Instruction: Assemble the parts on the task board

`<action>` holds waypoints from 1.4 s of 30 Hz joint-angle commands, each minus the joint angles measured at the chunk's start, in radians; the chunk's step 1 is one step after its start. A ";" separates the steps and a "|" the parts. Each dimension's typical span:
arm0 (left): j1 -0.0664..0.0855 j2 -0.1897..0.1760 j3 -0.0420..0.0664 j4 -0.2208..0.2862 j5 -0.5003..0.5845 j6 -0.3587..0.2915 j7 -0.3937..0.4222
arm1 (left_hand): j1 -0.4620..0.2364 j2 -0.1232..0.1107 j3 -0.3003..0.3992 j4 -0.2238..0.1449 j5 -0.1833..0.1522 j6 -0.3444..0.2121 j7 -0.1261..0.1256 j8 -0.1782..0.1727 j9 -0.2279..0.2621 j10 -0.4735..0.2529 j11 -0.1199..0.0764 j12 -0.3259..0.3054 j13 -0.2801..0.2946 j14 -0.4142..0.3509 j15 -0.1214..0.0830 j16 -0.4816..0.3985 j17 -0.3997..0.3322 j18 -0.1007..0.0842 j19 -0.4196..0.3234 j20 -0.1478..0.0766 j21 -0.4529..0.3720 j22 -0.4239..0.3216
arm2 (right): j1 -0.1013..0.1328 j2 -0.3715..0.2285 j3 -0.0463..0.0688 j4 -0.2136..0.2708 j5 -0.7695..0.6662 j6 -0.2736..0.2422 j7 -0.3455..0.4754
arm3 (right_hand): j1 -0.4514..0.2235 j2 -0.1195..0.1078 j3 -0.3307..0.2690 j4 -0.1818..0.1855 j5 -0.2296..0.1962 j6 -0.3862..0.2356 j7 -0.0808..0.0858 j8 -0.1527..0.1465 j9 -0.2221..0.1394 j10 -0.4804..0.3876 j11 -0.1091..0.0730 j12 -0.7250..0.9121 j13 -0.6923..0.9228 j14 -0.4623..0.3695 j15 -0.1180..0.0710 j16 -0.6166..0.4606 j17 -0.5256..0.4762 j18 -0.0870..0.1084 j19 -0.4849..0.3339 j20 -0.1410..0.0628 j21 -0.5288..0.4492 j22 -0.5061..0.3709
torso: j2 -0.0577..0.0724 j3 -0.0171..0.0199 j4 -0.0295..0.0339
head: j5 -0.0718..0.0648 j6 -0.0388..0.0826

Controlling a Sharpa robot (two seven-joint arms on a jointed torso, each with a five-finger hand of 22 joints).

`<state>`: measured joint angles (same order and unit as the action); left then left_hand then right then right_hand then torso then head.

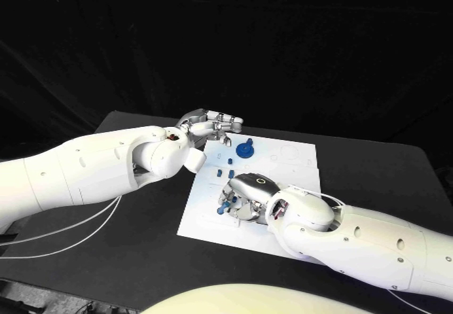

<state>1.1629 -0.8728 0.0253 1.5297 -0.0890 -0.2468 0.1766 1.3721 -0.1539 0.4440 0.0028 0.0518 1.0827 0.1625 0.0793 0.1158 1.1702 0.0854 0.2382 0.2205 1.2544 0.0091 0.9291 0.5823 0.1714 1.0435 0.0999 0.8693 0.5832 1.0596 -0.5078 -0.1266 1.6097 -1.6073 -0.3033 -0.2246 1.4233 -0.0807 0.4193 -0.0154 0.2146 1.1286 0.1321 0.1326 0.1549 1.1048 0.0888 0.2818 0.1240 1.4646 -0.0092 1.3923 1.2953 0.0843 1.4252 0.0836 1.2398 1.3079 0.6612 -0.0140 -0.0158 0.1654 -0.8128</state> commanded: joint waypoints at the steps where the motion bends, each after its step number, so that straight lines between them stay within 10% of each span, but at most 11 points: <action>1: 0.001 0.000 0.001 0.002 0.005 0.007 0.009 | 0.002 0.009 -0.004 -0.001 -0.001 -0.010 0.000 -0.003 -0.001 -0.008 -0.001 0.005 0.001 -0.006 -0.001 -0.006 -0.001 0.013 0.005 0.000 -0.004 -0.001 | 0.000 -0.002 0.000 0.003 -0.036 0.034 -0.024 | 0.009 0.006 0.001 -0.003 0.003 0.004 0.002 0.007 0.001 0.035 -0.024 0.005 0.000 0.053 -0.006 -0.002 -0.001 -0.014 0.000 0.004 -0.006 0.113 | 0.000 -0.0007 -0.0015 | 0.000 -0.001; 27: 0.001 0.002 0.001 0.000 0.005 0.010 0.005 | 0.002 0.009 -0.004 -0.001 -0.001 -0.010 0.000 -0.003 -0.001 -0.008 -0.001 0.005 0.001 -0.006 -0.001 -0.006 -0.001 0.013 0.005 0.000 -0.004 -0.001 | 0.001 0.039 -0.006 -0.016 -0.021 0.029 -0.025 | -0.082 -0.058 -0.042 0.026 0.002 -0.098 0.030 -0.063 -0.020 -0.125 0.019 -0.072 -0.031 0.047 0.031 -0.005 -0.014 0.001 -0.039 0.035 -0.093 0.085 | -0.001 0.0001 -0.0006 | -0.002 -0.002; 42: 0.001 0.001 0.001 -0.004 0.005 0.013 0.001 | 0.002 0.009 -0.004 -0.001 -0.001 -0.010 0.000 -0.003 -0.001 -0.008 -0.001 0.005 0.001 -0.006 -0.001 -0.006 -0.001 0.013 0.005 0.000 -0.004 -0.001 | 0.017 -0.078 0.002 0.097 0.018 -0.112 0.000 | -0.086 -0.070 -0.178 0.049 0.001 -0.195 -0.009 -0.067 -0.041 -0.242 0.032 -0.001 -0.025 0.011 0.043 -0.053 -0.096 0.026 -0.100 0.051 -0.242 0.026 | -0.002 0.0003 -0.0037 | -0.017 0.012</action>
<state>1.1630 -0.8731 0.0253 1.5245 -0.0883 -0.2462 0.1737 1.3721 -0.1539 0.4440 0.0028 0.0518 1.0827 0.1624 0.0793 0.1161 1.1702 0.0854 0.2382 0.2202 1.2544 0.0091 0.9291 0.5826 0.1713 1.0435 0.0999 0.8693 0.5834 1.0709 -0.5705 -0.1270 1.6928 -1.6146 -0.3467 -0.2439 1.3369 -0.1477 0.2449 0.0320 0.2202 0.9392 0.1213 0.0689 0.1148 0.8681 0.1197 0.2789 0.0986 1.4646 0.0305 1.3420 1.2006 0.1001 1.3302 0.1319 1.0008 1.3074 0.6599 -0.0130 -0.0177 0.1547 -0.8047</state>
